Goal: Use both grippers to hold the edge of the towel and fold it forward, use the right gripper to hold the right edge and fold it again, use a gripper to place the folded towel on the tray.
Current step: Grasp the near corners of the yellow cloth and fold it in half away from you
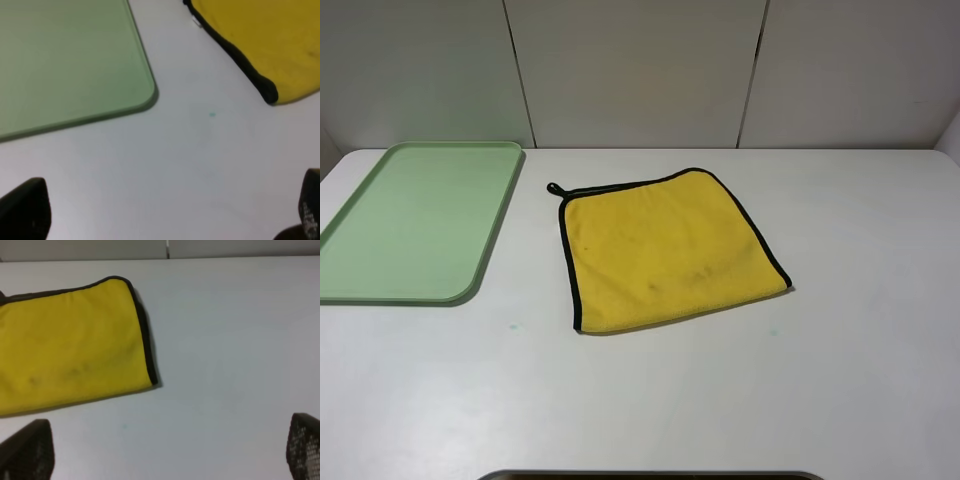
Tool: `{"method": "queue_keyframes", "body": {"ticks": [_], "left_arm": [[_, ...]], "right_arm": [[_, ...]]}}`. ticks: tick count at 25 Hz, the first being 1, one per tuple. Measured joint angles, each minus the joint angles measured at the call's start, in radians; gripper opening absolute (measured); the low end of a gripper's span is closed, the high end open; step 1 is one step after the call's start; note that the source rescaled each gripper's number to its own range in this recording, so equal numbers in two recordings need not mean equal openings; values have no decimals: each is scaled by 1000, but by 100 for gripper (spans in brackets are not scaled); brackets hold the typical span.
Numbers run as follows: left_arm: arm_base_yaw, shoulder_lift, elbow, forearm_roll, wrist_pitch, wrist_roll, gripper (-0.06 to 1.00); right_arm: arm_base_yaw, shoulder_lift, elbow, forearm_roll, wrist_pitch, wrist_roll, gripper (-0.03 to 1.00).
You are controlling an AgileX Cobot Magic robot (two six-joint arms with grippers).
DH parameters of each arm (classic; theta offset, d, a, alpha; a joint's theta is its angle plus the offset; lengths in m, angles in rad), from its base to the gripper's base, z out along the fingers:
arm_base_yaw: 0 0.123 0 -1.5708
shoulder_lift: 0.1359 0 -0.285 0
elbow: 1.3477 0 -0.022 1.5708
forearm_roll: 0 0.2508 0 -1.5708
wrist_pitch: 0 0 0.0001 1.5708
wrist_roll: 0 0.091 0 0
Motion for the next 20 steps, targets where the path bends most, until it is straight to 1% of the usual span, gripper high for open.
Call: {"method": "queue_keyframes", "body": {"ticks": [5,9,11,15,18,20], "left_arm": [[0,121,-38,0,-3,83,100],[0,231,-80,0,-7,166,100],[-1,286,-102,0,-10,200,100],[-20,369,-136,0,-21,236,100],[-54,415,-146,0,-27,259,100],[-87,437,-148,1,-33,280,100]], "right_arm": [[1,1,0,13,0,0,100],[1,72,-11,57,0,-10,100],[1,128,-33,84,0,-39,100],[1,244,-89,127,-1,-121,100],[8,344,-126,147,-1,-184,100],[40,404,-149,154,-2,-214,100]]}}
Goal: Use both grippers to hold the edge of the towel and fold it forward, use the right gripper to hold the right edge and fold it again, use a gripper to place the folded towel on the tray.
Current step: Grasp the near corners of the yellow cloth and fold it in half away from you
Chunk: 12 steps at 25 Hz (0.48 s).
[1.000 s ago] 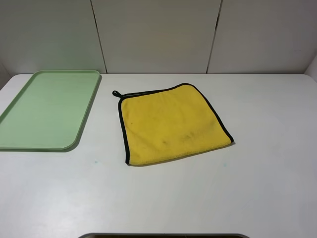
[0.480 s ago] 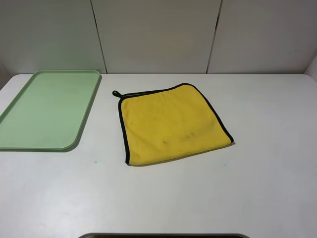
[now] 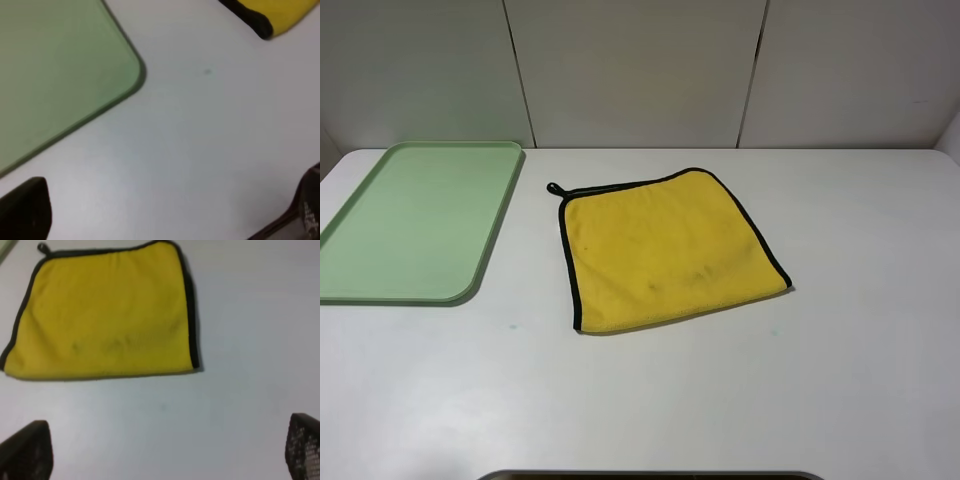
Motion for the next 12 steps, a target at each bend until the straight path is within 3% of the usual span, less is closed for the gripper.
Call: {"method": "queue_keyframes", "body": {"ticks": [7,12], "left_arm": [[-133,61,-3,19,-33,16,100],[-216,141,-3,60,-72,45,100]], "right_arm": [[155,191,-48,-1,-4,-76,100],[237,309,-48,-10,-19,-223,100]]}}
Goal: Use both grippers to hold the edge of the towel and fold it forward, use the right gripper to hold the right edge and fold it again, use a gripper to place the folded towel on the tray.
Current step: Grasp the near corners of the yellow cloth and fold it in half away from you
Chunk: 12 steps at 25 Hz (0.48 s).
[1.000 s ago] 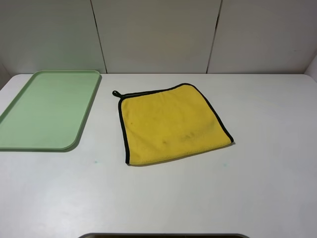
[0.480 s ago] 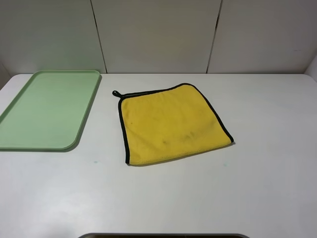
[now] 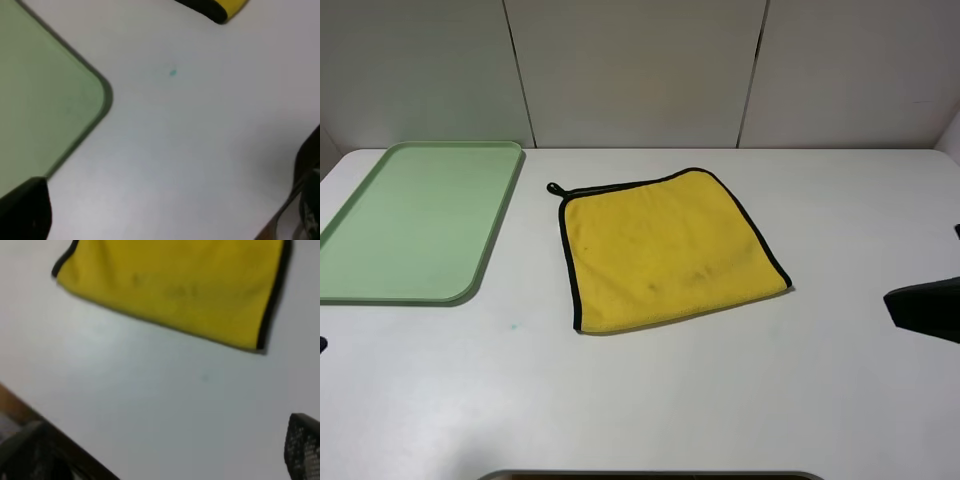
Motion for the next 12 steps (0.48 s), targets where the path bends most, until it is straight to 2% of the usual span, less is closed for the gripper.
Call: {"method": "queue_keyframes", "body": {"ticks": [6,12], "left_arm": [[-69,168,0,65,-132,28,100],[-80,364,0,92,-287,93,100]], "right_arm": [[86,126,-1,-71,-90,-232,100],[94,221,-1,-124,-190,-402,100]]}}
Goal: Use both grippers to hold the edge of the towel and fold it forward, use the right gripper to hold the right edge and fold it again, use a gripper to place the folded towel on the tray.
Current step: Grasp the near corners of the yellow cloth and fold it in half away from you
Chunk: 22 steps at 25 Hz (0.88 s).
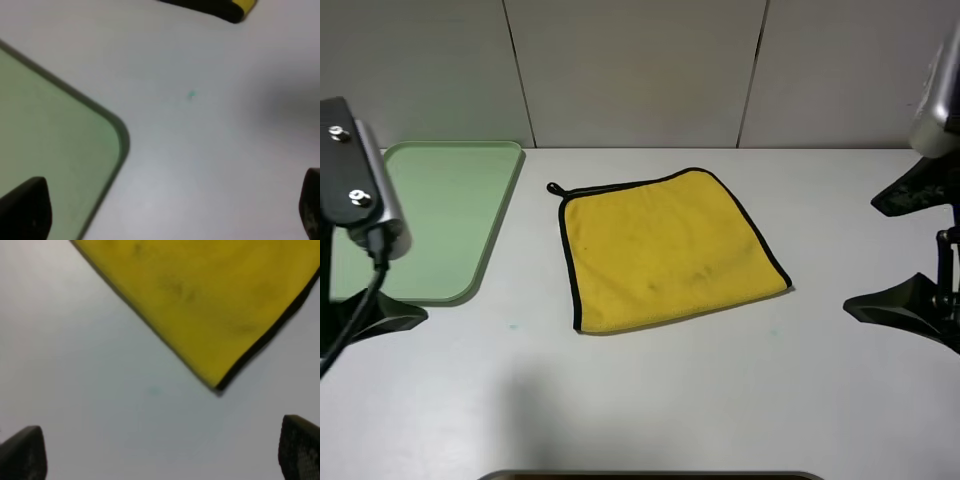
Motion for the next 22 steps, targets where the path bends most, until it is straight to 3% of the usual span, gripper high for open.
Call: {"method": "queue_keyframes", "body": {"ticks": [4,10,18,22], "left_arm": [[0,101,0,0,-135,104,99],[0,233,0,2,-268,271,99],[-6,360,0,2,-397,316,99],[-49,409,0,2,-438,321,99]], "right_arm": [[0,47,0,-23,-49,-105,100],[0,128,0,-55,-120,-158,100],[0,272,0,-57,-229,-164,100],[0,356,0,-57,-261,-165,100]]}}
